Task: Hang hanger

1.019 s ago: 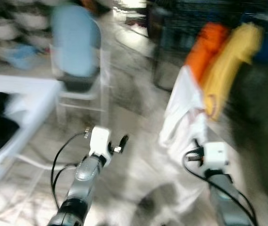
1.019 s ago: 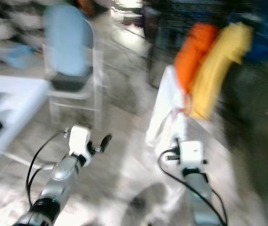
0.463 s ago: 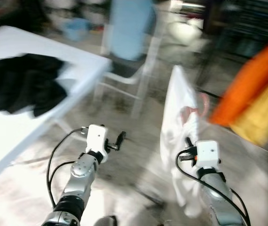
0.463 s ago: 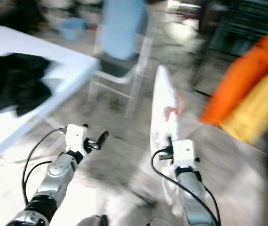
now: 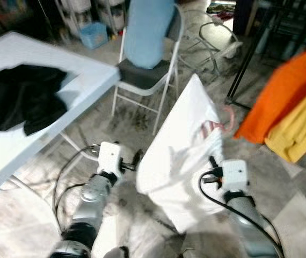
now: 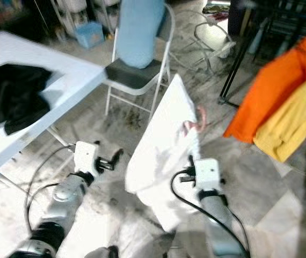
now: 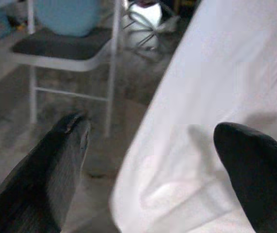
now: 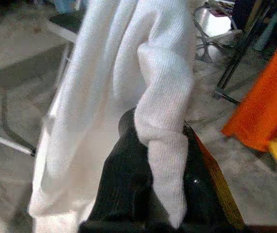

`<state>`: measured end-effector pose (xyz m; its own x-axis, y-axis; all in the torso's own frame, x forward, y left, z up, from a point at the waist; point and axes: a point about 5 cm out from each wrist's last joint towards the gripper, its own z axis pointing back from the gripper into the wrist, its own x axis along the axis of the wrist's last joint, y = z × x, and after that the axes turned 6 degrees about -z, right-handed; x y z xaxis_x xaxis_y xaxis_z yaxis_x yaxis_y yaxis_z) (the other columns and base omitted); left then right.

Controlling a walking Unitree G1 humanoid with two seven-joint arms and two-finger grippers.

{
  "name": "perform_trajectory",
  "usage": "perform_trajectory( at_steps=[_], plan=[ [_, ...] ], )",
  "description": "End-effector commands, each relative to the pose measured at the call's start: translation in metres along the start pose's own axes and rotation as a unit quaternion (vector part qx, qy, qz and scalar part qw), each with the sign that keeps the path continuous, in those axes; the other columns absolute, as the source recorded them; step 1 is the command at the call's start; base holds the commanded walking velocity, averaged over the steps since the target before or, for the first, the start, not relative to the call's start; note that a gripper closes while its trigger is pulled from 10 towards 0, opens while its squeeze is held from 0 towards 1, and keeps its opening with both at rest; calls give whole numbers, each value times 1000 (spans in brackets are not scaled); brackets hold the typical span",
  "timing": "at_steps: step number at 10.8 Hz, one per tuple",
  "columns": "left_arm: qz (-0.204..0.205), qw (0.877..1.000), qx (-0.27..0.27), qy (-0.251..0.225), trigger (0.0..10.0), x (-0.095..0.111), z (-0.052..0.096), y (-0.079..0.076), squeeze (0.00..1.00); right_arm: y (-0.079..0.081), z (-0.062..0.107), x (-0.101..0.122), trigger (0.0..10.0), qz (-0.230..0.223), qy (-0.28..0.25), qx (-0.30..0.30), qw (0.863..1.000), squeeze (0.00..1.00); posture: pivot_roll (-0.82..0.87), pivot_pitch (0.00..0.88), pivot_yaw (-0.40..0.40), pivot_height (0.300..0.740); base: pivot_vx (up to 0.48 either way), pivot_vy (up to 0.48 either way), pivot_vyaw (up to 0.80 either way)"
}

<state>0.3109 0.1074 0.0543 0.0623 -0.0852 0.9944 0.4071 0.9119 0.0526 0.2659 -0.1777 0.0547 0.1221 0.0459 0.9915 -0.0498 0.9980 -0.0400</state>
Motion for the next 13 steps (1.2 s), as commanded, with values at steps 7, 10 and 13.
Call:
perform_trajectory(
  at_steps=[7, 10, 13],
  plan=[
    [-11, 1000, 10, 8, 10000, -4, 3, 5, 0, 9, -3, 10, 10000, -2, -27, 20, 999, 0, -127, 112, 47, 740, 0, -320, 457],
    [-15, 1000, 15, 22, 10000, -8, 5, 6, 0, 10, -1, 8, 10000, 0, -23, 24, 999, 0, -127, 115, 48, 740, 0, 0, 800],
    [-18, 1000, 11, 22, 10000, -9, 5, 4, 0, 14, -1, 10, 10000, -8, -28, 37, 999, 0, -126, 116, 45, 740, 0, 0, 458]
  ],
)
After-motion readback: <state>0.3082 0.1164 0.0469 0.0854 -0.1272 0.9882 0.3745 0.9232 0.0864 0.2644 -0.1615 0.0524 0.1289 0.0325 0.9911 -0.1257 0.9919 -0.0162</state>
